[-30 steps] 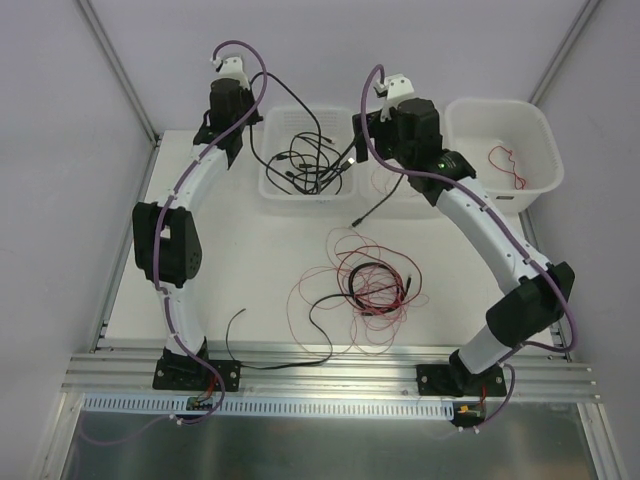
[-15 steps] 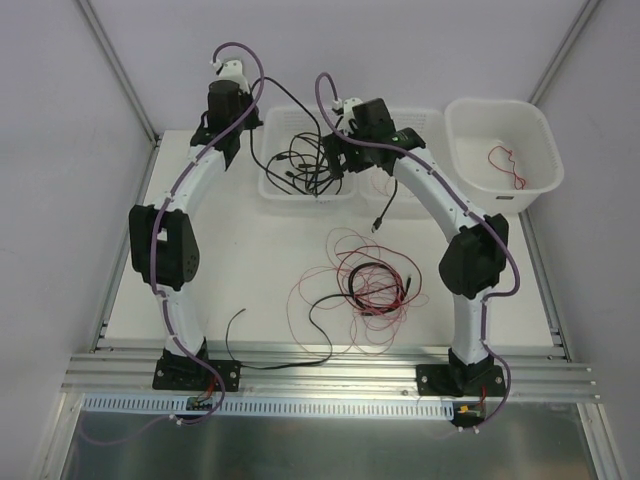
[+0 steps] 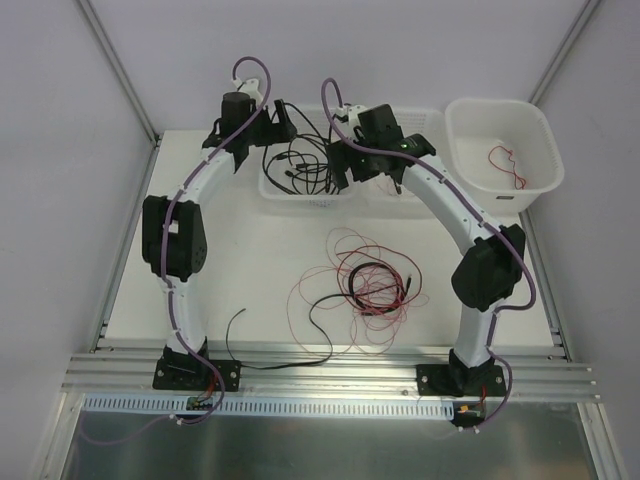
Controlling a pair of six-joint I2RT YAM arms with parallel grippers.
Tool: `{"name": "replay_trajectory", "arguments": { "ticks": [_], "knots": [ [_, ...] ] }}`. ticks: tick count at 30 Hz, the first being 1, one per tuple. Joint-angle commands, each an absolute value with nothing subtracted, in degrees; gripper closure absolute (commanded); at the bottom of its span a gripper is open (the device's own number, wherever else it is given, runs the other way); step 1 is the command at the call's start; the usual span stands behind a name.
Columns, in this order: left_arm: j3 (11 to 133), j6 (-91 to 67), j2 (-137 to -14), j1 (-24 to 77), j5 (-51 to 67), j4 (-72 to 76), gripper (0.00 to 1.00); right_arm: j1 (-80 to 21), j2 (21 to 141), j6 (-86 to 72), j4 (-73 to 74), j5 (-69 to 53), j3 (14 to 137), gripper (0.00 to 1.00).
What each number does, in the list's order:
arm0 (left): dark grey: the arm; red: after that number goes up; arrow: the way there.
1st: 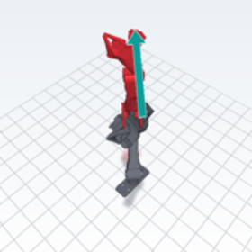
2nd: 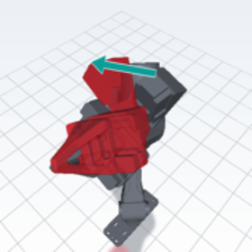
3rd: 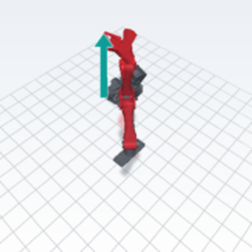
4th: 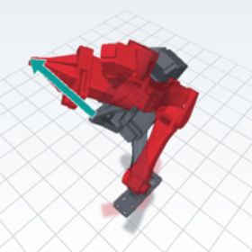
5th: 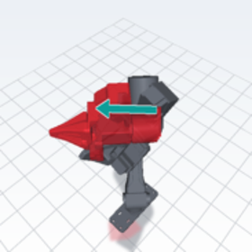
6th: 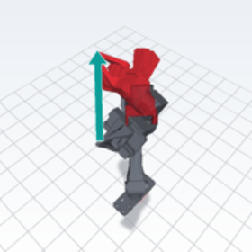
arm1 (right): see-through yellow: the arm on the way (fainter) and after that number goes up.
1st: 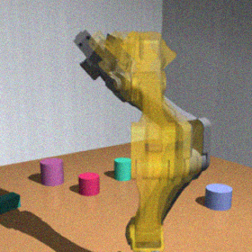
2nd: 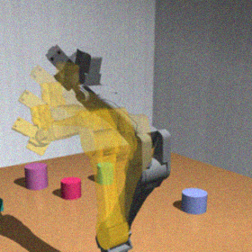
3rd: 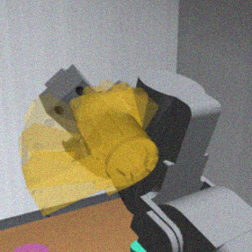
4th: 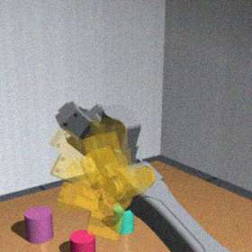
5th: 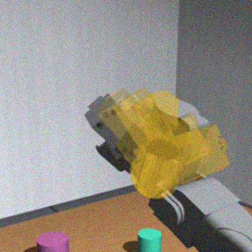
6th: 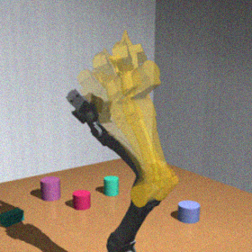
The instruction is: Untangle the cables
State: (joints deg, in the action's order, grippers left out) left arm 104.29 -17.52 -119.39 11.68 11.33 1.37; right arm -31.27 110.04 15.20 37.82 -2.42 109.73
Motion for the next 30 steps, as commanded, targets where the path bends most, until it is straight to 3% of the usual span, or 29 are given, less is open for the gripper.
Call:
{"name": "replay_trajectory", "arguments": {
  "ticks": [1,6,14,28,30],
  "knots": [
    [100.7,-19.6,-109.4,12.0,13.9,2.3,0.01,-31.7,105.7,14.7,37.3,-2.1,108.8,0.03],
    [93.8,-22.3,-99.6,12.0,14.5,1.8,0.01,-31.7,105.2,14.6,38.1,-1.3,107.7,0.03],
    [87.5,-23.6,-92.7,15.6,15.6,1.8,0.01,-31.7,93.1,14.8,36.8,3.4,98.8,0.03],
    [101.8,-23.9,-114.5,26.7,-4.3,1.7,0.18,-31.8,54.8,7.0,34.8,9.9,66.7,0.03],
    [103.8,-24.3,-118.0,27.6,-6.3,1.7,0.24,-31.7,51.5,5.9,35.5,10.5,63.4,0.03]
  ]
}}
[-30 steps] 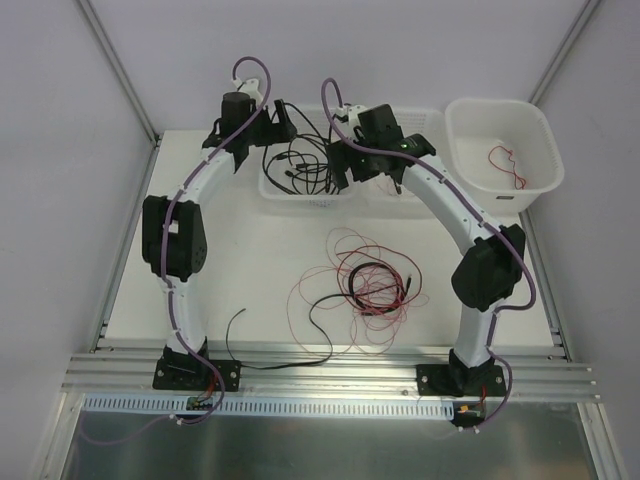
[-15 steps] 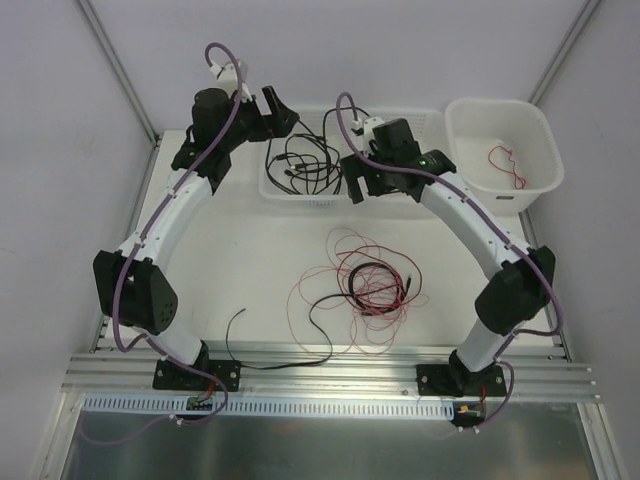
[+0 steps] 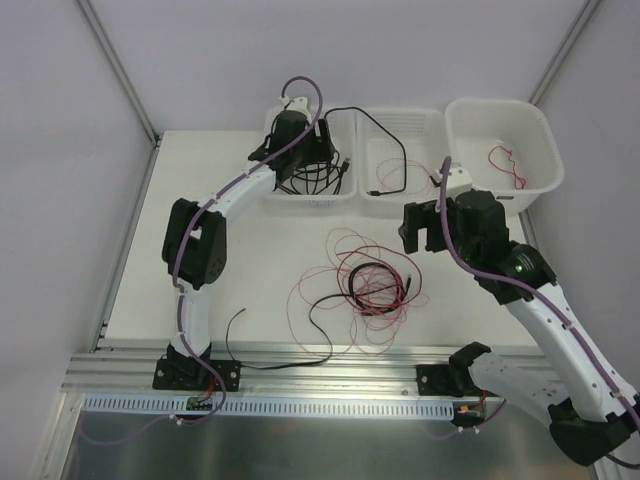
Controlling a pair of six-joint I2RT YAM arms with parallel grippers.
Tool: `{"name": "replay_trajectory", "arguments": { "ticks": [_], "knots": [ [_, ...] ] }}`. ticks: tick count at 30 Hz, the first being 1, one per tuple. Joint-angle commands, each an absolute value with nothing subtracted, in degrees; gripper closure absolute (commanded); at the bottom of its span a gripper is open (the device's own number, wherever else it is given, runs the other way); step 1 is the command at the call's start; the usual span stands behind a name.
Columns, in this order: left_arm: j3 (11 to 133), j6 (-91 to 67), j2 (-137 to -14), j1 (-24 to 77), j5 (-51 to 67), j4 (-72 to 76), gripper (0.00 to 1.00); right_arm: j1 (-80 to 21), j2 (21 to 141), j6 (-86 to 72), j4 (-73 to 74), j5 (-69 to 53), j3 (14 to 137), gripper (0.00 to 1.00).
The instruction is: Untangle the cables
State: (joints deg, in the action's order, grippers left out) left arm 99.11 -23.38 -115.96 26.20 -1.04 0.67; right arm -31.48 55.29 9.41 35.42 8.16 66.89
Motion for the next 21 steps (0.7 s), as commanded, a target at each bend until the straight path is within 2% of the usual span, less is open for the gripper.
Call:
{"name": "replay_trajectory", "arguments": {
  "ticks": [1,5,8,9,11,16,21],
  "knots": [
    [104.4,-24.4,-119.2,28.0,-7.4,1.7,0.26,-31.6,48.7,5.0,35.6,10.9,62.3,0.03],
    [107.0,-26.3,-124.1,28.9,-9.5,1.7,0.39,-31.6,43.3,3.7,37.6,12.1,59.5,0.03],
    [107.5,-27.7,-125.5,29.1,-10.8,1.7,0.68,-31.6,41.0,3.5,39.4,13.3,58.4,0.03],
    [106.4,-27.9,-124.4,29.1,-11.8,1.8,0.87,-31.6,40.5,3.6,40.1,13.5,58.3,0.03],
    [104.4,-28.4,-121.0,29.0,-12.6,2.4,0.98,-31.7,39.6,3.7,40.6,14.1,57.6,0.03],
    [99.1,-33.5,-112.9,26.7,-10.9,4.4,1.00,-31.6,39.2,3.3,39.7,13.5,56.4,0.03],
    [85.3,-44.9,-103.7,21.1,-4.8,13.6,1.00,-31.7,38.8,2.5,39.3,13.0,56.0,0.03]
  ]
}}
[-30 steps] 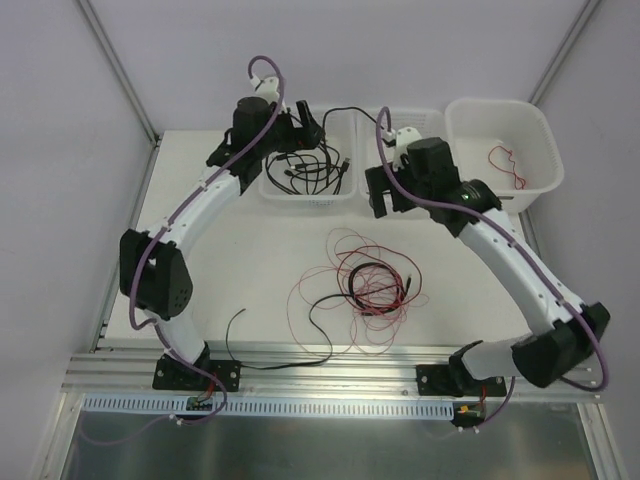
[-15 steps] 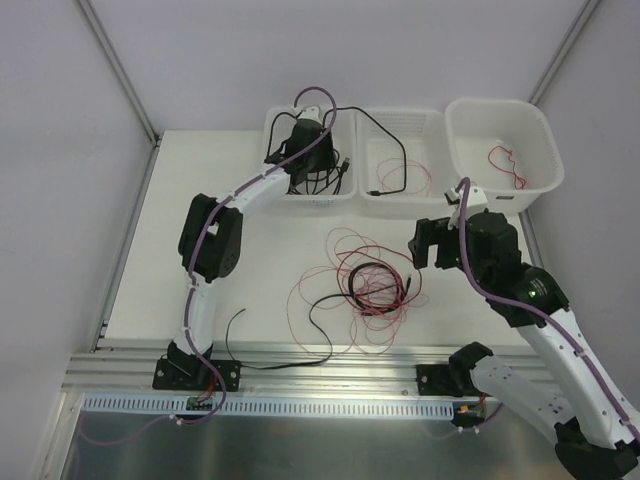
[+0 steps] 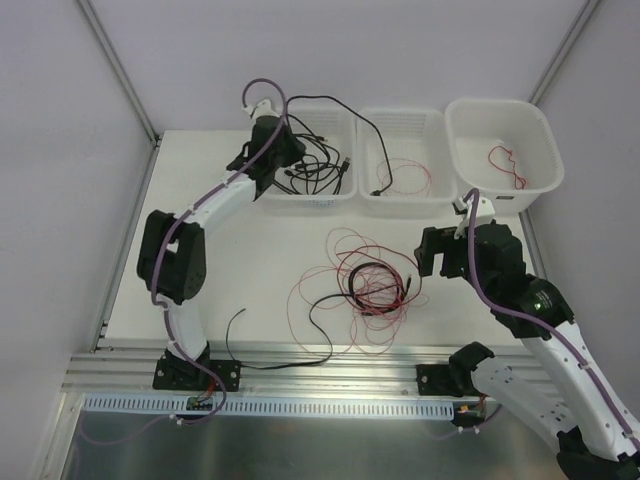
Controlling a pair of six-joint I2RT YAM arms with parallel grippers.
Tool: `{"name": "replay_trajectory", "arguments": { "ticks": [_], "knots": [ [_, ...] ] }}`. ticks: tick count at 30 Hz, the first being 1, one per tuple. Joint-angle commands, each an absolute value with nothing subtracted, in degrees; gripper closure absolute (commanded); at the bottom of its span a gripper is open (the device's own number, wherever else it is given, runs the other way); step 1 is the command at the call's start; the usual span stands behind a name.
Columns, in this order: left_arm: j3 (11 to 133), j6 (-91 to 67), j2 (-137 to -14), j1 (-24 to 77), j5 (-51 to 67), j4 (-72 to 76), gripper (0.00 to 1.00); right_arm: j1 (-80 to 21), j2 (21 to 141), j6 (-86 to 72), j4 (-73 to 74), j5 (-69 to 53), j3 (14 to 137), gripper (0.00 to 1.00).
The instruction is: Untangle the cables
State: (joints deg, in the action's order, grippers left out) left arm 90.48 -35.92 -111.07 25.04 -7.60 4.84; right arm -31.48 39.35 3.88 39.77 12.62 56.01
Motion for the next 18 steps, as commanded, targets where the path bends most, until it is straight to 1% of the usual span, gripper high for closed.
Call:
{"name": "replay_trajectory", "arguments": {
  "ticks": [1,2,3,8,11,12,15,18],
  "knots": [
    [82.8,-48.7,-102.8,20.2,-3.6,16.7,1.00,-31.6,38.5,2.5,39.3,13.2,56.1,0.03],
    [78.5,-50.5,-101.2,18.3,-1.3,21.6,1.00,-31.7,38.4,2.5,39.6,13.3,56.2,0.03],
    [76.8,-51.8,-100.6,17.6,-0.5,23.8,1.00,-31.6,38.3,2.5,39.7,13.4,56.2,0.03],
    [73.9,-51.6,-99.5,15.9,-0.2,24.3,1.00,-31.6,37.9,2.7,40.4,14.0,56.4,0.03],
    [74.1,-49.1,-99.7,15.8,-2.0,19.9,1.00,-31.7,37.9,2.6,40.3,13.7,56.3,0.03],
    [74.4,-48.8,-99.8,15.8,-4.6,15.7,1.00,-31.7,37.9,2.5,40.3,13.7,56.3,0.03],
    [74.2,-46.8,-100.8,15.4,-8.5,12.2,1.00,-31.7,38.2,2.7,40.2,13.7,55.6,0.03],
    [75.8,-44.6,-103.0,15.3,-9.6,8.1,0.97,-31.7,39.6,3.2,39.7,13.7,55.2,0.03]
  ]
}}
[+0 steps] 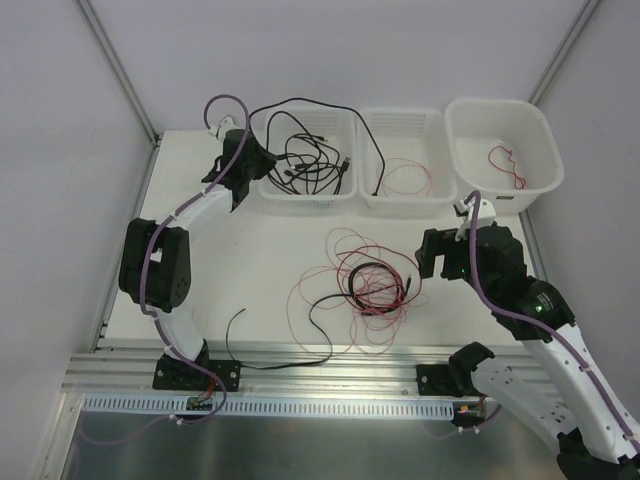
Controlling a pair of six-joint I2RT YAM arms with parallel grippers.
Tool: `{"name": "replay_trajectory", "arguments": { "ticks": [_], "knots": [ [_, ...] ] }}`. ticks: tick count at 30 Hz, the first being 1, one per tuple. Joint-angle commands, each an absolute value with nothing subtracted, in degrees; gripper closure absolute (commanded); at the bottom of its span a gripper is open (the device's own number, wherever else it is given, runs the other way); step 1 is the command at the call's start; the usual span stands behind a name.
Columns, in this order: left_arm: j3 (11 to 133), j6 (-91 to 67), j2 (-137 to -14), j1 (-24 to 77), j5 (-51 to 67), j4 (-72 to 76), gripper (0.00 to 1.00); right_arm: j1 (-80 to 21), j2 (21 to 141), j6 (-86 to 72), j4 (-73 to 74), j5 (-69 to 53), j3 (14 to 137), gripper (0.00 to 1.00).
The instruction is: Untangle the cables
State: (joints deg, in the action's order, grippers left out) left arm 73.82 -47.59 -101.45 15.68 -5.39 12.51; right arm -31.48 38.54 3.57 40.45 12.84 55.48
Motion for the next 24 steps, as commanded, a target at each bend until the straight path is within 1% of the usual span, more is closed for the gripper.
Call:
{"name": "replay_trajectory", "arguments": {
  "ticks": [1,3,6,7,8,9,11,12,13,14,15,16,17,18,19,20,23,24],
  "knots": [
    [76.4,-42.9,-103.6,15.3,-8.7,6.3,0.94,-31.6,40.1,3.7,39.3,13.6,55.2,0.03],
    [78.7,-41.2,-105.6,15.2,-7.0,4.7,0.90,-31.6,41.7,5.0,37.7,13.7,55.8,0.03],
    [81.7,-38.1,-107.8,15.2,-4.2,0.9,0.84,-29.6,47.4,7.0,35.8,11.6,59.8,0.01],
    [82.3,-36.3,-108.2,15.2,-4.0,0.3,0.83,-28.9,51.5,7.4,35.4,10.6,61.2,0.01],
    [83.0,-35.4,-108.5,15.2,-3.3,-1.0,0.77,-28.0,53.3,7.8,34.2,8.6,62.3,0.01],
    [83.1,-34.5,-108.5,15.3,-3.2,-1.4,0.75,-26.2,55.1,8.2,33.3,7.7,64.6,0.03],
    [83.1,-32.1,-107.7,15.4,-3.1,-2.1,0.67,-24.1,61.4,8.2,31.0,3.7,67.3,0.04],
    [82.8,-31.5,-107.1,15.3,-3.2,-2.6,0.57,-21.7,64.1,8.0,30.8,2.1,68.9,0.04],
    [82.6,-30.5,-106.4,15.4,-3.2,-2.9,0.51,-20.8,66.5,7.7,30.4,0.8,72.5,0.05],
    [82.0,-30.0,-104.5,15.4,-3.1,-3.0,0.47,-19.9,71.6,6.4,29.6,-1.5,74.1,0.06],
    [81.5,-29.5,-103.5,15.4,-2.5,-3.2,0.35,-18.1,73.9,5.8,28.8,-2.3,75.4,0.10],
    [81.1,-28.7,-102.2,15.3,-2.2,-3.4,0.29,-17.5,75.9,4.8,28.0,-2.9,78.2,0.12],
    [80.3,-28.6,-99.3,15.4,-1.8,-3.6,0.22,-17.0,80.6,4.0,26.4,-3.2,79.5,0.14],
    [79.8,-28.3,-97.8,15.4,-0.4,-3.8,0.11,-16.1,83.0,2.5,25.8,-3.0,81.3,0.18],
    [79.4,-27.5,-94.5,15.4,-0.1,-4.3,0.05,-15.7,85.8,1.7,25.5,-2.8,83.0,0.19],
    [78.3,-27.2,-92.7,15.5,1.2,-4.6,0.01,-15.5,90.6,1.0,25.1,-2.6,86.4,0.20],
    [75.9,-26.7,-85.6,15.6,2.6,-4.8,0.01,-14.3,97.4,-3.0,22.9,-1.8,90.7,0.22],
    [75.6,-26.4,-84.2,15.7,3.3,-4.8,0.01,-13.9,101.3,-4.3,22.1,-1.6,91.4,0.23]
  ]
}}
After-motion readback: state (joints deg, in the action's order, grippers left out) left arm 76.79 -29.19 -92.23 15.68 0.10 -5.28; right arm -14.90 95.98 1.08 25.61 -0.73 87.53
